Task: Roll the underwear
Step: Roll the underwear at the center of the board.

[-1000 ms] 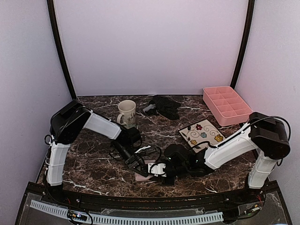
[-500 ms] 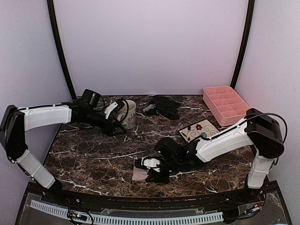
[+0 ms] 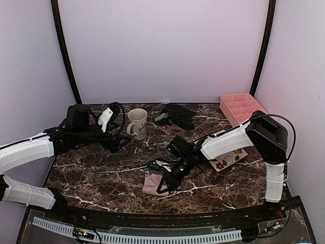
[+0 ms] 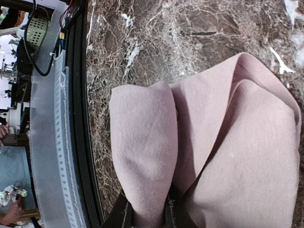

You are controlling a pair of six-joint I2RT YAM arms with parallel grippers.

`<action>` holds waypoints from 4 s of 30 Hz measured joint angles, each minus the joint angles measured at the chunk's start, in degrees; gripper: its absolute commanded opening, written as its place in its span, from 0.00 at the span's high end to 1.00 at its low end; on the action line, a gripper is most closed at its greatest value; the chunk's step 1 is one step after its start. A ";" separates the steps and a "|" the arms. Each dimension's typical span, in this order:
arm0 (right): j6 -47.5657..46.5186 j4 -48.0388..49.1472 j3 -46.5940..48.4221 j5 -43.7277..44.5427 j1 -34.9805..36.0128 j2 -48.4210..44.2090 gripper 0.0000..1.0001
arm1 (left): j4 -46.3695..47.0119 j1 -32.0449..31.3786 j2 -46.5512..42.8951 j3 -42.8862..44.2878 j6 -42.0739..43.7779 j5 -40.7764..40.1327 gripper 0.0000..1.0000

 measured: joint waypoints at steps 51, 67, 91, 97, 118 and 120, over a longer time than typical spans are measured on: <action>2.14 0.22 -1.31 -3.96 -3.87 -0.07 0.56 | 12.09 -25.75 27.63 -5.35 7.30 4.39 0.95; -6.54 13.68 -24.17 21.77 1.31 -27.50 0.45 | 0.17 -16.79 39.95 5.97 4.94 29.22 0.96; -18.97 19.63 -18.21 32.68 10.75 -14.47 0.90 | -8.59 -13.33 49.96 14.99 4.59 42.45 0.76; -19.71 17.46 -16.28 32.48 10.75 -13.84 1.00 | -6.73 -12.50 48.35 13.09 4.07 40.68 0.52; -1.29 7.04 -3.19 -4.96 -2.45 -0.04 1.00 | 9.70 -25.18 10.05 -13.57 9.51 4.04 0.41; -0.33 6.86 -2.71 -6.99 -3.10 0.85 1.00 | 10.51 -26.23 11.28 -13.51 10.45 2.69 0.41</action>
